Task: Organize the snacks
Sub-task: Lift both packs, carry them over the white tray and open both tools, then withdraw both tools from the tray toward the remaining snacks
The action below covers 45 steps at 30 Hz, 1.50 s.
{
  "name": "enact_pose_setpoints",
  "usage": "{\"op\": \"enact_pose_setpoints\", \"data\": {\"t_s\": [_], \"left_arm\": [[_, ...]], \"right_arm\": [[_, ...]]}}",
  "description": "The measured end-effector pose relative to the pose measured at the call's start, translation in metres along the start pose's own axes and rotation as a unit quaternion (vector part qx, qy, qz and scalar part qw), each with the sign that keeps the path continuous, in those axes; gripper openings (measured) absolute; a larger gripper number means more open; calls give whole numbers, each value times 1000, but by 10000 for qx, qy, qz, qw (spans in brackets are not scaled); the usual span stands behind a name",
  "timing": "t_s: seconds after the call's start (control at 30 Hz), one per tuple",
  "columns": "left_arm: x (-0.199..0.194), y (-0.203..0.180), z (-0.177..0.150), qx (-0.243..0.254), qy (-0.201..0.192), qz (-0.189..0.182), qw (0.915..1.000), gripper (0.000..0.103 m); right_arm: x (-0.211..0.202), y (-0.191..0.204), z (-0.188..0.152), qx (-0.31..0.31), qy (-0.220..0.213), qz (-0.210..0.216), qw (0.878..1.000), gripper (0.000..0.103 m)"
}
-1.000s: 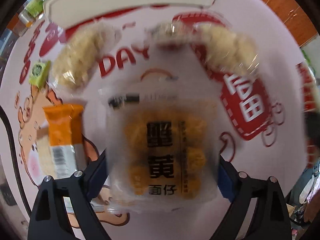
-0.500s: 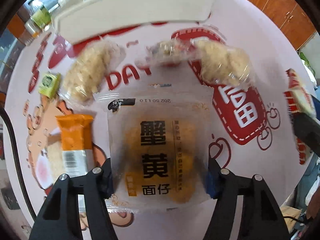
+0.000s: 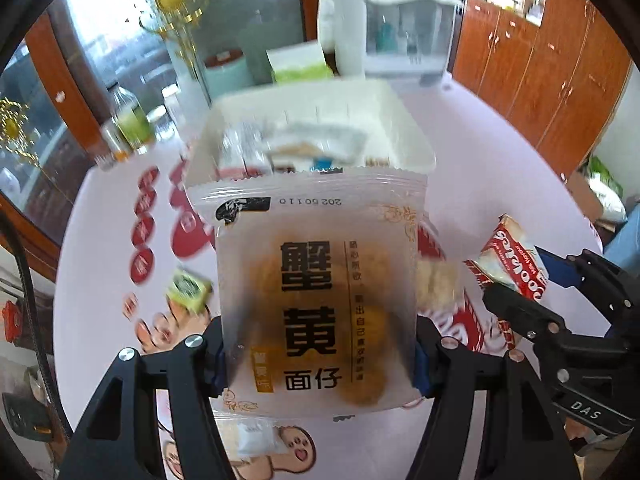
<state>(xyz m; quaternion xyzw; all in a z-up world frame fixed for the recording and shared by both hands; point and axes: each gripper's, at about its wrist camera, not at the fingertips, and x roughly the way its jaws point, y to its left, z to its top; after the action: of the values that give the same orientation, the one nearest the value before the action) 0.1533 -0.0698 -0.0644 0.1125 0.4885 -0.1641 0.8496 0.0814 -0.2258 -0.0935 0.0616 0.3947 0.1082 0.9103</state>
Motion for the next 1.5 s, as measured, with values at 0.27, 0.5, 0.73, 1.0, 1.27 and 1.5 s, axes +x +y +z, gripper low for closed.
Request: {"op": "enact_pose_setpoints", "data": {"t_s": [0.27,0.5,0.73,1.0,1.27,1.5], "left_arm": [[-29,23,63,23,-605,324,9976,65],[-34,40,125,72,-995,623,9931,65],[-13,58,161,-101,-1074,597,9924,66],[56,75,170,-306,-610,533,9962,94],[92,85,166,-619,-214,500,9966,94],[79,75,157,-615,-302,368,9970,94]], "right_arm": [[-7,0,69,137,-558,-42,9983,53],[-8,-11,126,211,-886,-69,9958,53],[13,-16,177,194,-940,-264,9950,53],[87,-21,197,341,-375,-432,9978,61],[115,-32,175,613,-99,-427,9972,89],[98,-37,163,849,-222,-324,9956,94]]}}
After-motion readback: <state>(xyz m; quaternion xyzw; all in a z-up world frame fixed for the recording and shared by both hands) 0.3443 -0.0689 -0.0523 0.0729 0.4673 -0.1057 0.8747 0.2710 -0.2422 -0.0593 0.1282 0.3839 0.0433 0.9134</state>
